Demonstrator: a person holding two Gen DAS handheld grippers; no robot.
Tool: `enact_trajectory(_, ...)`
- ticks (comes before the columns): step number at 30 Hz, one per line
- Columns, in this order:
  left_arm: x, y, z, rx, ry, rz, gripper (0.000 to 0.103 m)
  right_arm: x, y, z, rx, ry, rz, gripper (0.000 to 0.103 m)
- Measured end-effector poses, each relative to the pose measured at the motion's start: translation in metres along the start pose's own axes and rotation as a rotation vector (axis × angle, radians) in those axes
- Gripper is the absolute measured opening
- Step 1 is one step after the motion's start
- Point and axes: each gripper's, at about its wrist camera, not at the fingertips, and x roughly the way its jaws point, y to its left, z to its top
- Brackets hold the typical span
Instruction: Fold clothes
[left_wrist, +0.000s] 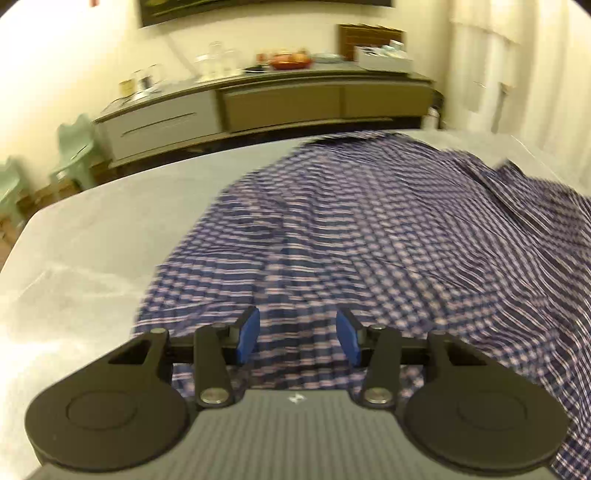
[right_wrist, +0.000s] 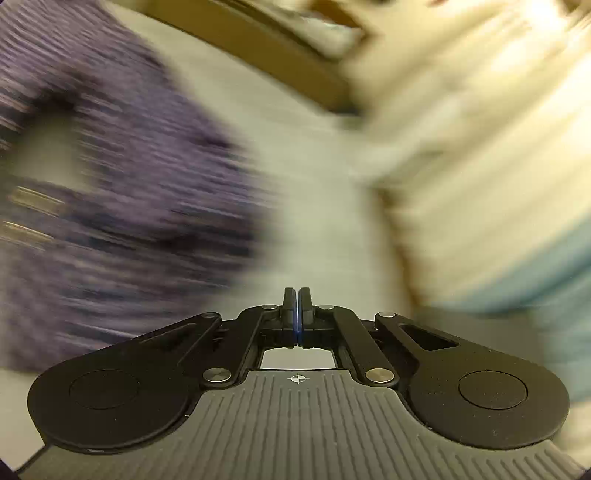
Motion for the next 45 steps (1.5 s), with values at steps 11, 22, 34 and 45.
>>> enact_trajectory(11, 0.012, 0.07, 0.014, -0.139, 0.002, 0.108, 0.06, 0.003, -0.034, -0.017, 0.6, 0.055, 0.591, 0.083)
enact_trajectory(22, 0.018, 0.059, 0.014, -0.058, -0.009, 0.138, 0.06, -0.011, 0.016, 0.0, 0.182, -0.023, 0.386, 0.0)
enact_trajectory(34, 0.014, 0.077, 0.04, -0.049, -0.049, 0.174, 0.064, -0.003, -0.053, -0.026, 0.286, -0.066, -0.035, 0.058)
enact_trajectory(45, 0.121, 0.063, 0.096, 0.011, 0.102, 0.016, 0.077, 0.002, 0.015, 0.056, 0.33, -0.268, 0.462, 0.069)
